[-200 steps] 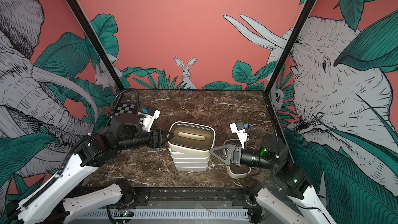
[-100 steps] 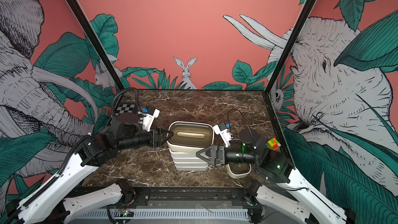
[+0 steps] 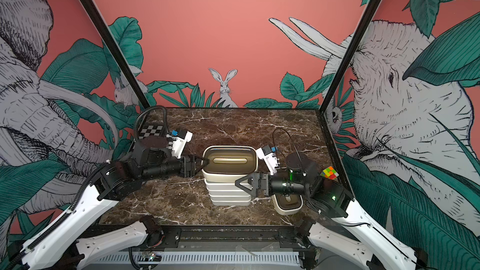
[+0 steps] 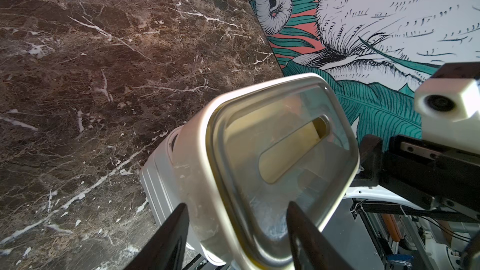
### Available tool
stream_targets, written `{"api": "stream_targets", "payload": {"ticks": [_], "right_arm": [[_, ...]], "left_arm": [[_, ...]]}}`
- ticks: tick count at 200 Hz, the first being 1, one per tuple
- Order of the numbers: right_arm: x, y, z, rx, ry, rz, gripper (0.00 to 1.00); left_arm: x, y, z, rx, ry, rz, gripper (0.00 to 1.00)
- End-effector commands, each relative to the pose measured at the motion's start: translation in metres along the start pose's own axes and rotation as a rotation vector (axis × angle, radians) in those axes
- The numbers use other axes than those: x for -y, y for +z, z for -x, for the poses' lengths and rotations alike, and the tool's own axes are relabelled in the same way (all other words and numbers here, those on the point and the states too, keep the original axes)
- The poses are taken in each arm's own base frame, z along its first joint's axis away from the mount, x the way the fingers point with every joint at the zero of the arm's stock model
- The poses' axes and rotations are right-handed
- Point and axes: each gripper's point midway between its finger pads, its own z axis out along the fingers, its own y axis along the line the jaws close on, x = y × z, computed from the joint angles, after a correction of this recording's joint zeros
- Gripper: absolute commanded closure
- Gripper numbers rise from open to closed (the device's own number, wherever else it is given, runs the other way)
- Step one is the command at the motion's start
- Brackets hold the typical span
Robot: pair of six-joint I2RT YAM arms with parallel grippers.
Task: Stack the tissue boxes
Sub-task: Place the tissue box at the tissue box.
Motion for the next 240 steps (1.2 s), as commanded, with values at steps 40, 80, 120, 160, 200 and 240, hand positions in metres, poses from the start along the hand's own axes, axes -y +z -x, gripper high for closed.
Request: {"api": "stream_targets", "payload": {"ticks": [40, 80, 120, 160, 200, 240], "right_arm": [[-0.028, -0.015, 0.011, 0.046, -0.075, 0.070, 0.03], [-0.043, -0.047, 0.027, 0.109, -0.176, -0.023, 0.02], [-0.042, -0.043, 0.042, 0.138, -0.216, -0.065, 0.02], [-0.003, -0.047, 0.060, 0.201, -0.180, -0.225, 0.02], [0.013, -0.021, 0.063, 0.165, -0.099, -0.158, 0.02], [0.011, -0.011, 0.064, 0.139, -0.086, -0.120, 0.02]], "left_arm": [[0.003, -0.013, 0.010, 0.052, 0.028, 0.005, 0.38], [0.002, -0.011, 0.011, 0.057, 0.034, 0.008, 0.37], [0.003, -0.014, 0.012, 0.064, 0.040, 0.010, 0.38], [0.002, -0.014, 0.010, 0.062, 0.042, 0.010, 0.37], [0.005, -0.019, 0.013, 0.075, 0.057, 0.002, 0.37], [0.003, -0.021, 0.011, 0.076, 0.060, 0.008, 0.37]]}}
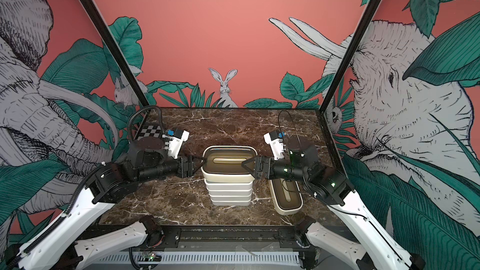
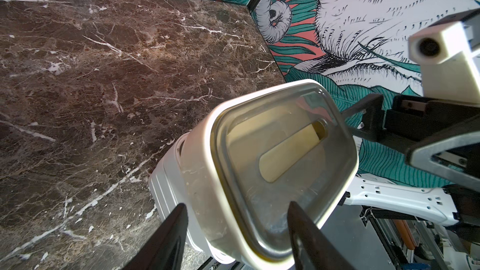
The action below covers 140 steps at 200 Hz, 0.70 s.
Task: Stack the tissue boxes
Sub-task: Place the tissue box at the tissue box.
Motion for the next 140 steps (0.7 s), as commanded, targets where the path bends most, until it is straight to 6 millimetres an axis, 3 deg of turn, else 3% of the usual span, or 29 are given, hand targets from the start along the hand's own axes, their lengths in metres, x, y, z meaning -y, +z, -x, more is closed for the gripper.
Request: {"api": "stream_targets", "payload": {"ticks": [1, 45, 66, 83, 89, 103, 122, 140], "right_arm": [[-0.021, -0.002, 0.010, 0.031, -0.024, 0.096, 0.02], [-0.017, -0.003, 0.010, 0.037, -0.015, 0.079, 0.02], [-0.012, -0.023, 0.016, 0.087, -0.045, -0.001, 0.02], [0.003, -0.037, 0.018, 0.111, -0.065, -0.101, 0.02], [-0.001, -0.046, 0.023, 0.134, -0.076, -0.106, 0.02], [0.006, -0.048, 0.021, 0.124, -0.069, -0.128, 0.02], [0.011, -0.049, 0.019, 0.134, -0.056, -0.135, 0.02], [0.020, -0.041, 0.013, 0.109, -0.032, -0.138, 0.02]], "left_arm": [[0.004, -0.011, 0.006, 0.031, 0.021, -0.004, 0.37], [0.002, -0.014, 0.008, 0.042, 0.025, 0.009, 0.36], [-0.001, -0.015, 0.008, 0.038, 0.033, 0.024, 0.36], [-0.014, -0.011, 0.001, 0.012, 0.028, 0.089, 0.36], [-0.016, -0.009, -0.003, -0.001, 0.034, 0.091, 0.36], [-0.011, 0.000, -0.006, -0.010, 0.030, 0.047, 0.35], [0.014, 0.012, -0.002, -0.003, 0.017, -0.104, 0.35], [0.010, 0.011, -0.004, -0.010, -0.010, -0.083, 0.35]]}}
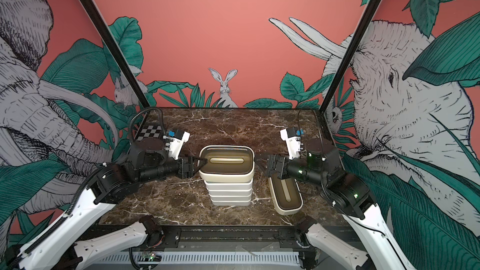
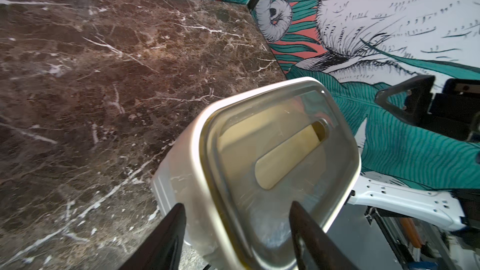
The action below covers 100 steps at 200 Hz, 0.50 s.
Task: Stack the tissue boxes
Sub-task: Place the tissue box at the tissue box.
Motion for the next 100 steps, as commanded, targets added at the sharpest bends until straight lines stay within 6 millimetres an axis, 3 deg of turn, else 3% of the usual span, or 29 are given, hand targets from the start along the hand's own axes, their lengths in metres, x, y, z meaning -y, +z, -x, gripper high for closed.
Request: {"api": "stream_targets", "payload": {"ticks": [1, 40, 65, 83, 100], "right_arm": [[0.016, 0.009, -0.011, -0.038, 0.010, -0.045, 0.02], [0.030, 0.008, -0.014, -0.029, 0.029, -0.085, 0.02], [0.047, 0.008, -0.022, -0.042, 0.053, -0.147, 0.02], [0.082, 0.000, -0.032, -0.039, 0.087, -0.307, 0.02], [0.123, -0.010, -0.041, -0.054, 0.094, -0.521, 0.02]], "left_arm": [[0.009, 0.003, 0.001, 0.003, -0.025, -0.057, 0.35], [0.009, -0.007, 0.002, 0.020, -0.025, -0.054, 0.35], [-0.018, -0.028, 0.005, 0.025, -0.005, 0.143, 0.34], [-0.039, -0.050, 0.011, 0.051, 0.040, 0.288, 0.33], [-0.043, -0.061, 0.025, 0.099, 0.106, 0.343, 0.32]]}}
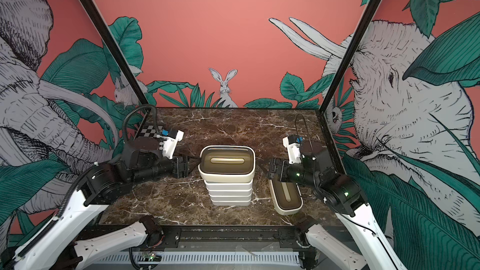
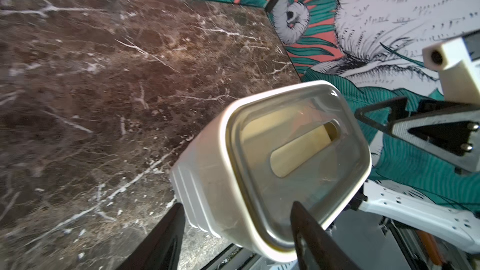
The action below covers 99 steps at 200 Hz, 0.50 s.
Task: Stack the tissue boxes
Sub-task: Place the tissue box at the tissue box.
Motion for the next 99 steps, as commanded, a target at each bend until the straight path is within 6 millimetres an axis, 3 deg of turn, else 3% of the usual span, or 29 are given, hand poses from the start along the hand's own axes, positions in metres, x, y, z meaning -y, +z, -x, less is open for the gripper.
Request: {"api": "stream_targets", "payload": {"ticks": [1, 15, 36, 42, 46, 55, 77, 99], "right_arm": [[0.058, -0.004, -0.009, 0.004, 0.011, -0.283, 0.02], [0.088, -0.005, -0.012, -0.002, 0.018, -0.423, 0.02], [0.121, -0.003, -0.016, -0.058, -0.013, -0.592, 0.02], [0.130, 0.000, -0.019, -0.102, -0.033, -0.640, 0.02], [0.137, 0.002, -0.023, -0.138, -0.044, -0.675, 0.02], [0.148, 0.006, -0.030, -0.223, -0.057, -0.735, 0.04], [0.149, 0.025, -0.049, -0.356, -0.059, -0.691, 0.16], [0.135, 0.044, -0.071, -0.424, -0.055, -0.565, 0.23]], "left_arm": [[-0.029, -0.022, 0.010, 0.050, 0.094, 0.175, 0.32], [-0.016, -0.022, 0.024, 0.076, 0.168, 0.132, 0.27], [0.023, -0.021, 0.039, 0.122, 0.280, -0.049, 0.18], [0.034, -0.019, 0.041, 0.127, 0.305, -0.104, 0.13], [0.040, -0.017, 0.041, 0.127, 0.319, -0.133, 0.02], [0.052, -0.011, 0.043, 0.112, 0.348, -0.186, 0.00], [0.078, 0.002, 0.043, 0.045, 0.397, -0.301, 0.00], [0.086, 0.003, 0.046, 0.064, 0.446, -0.341, 0.00]]}}
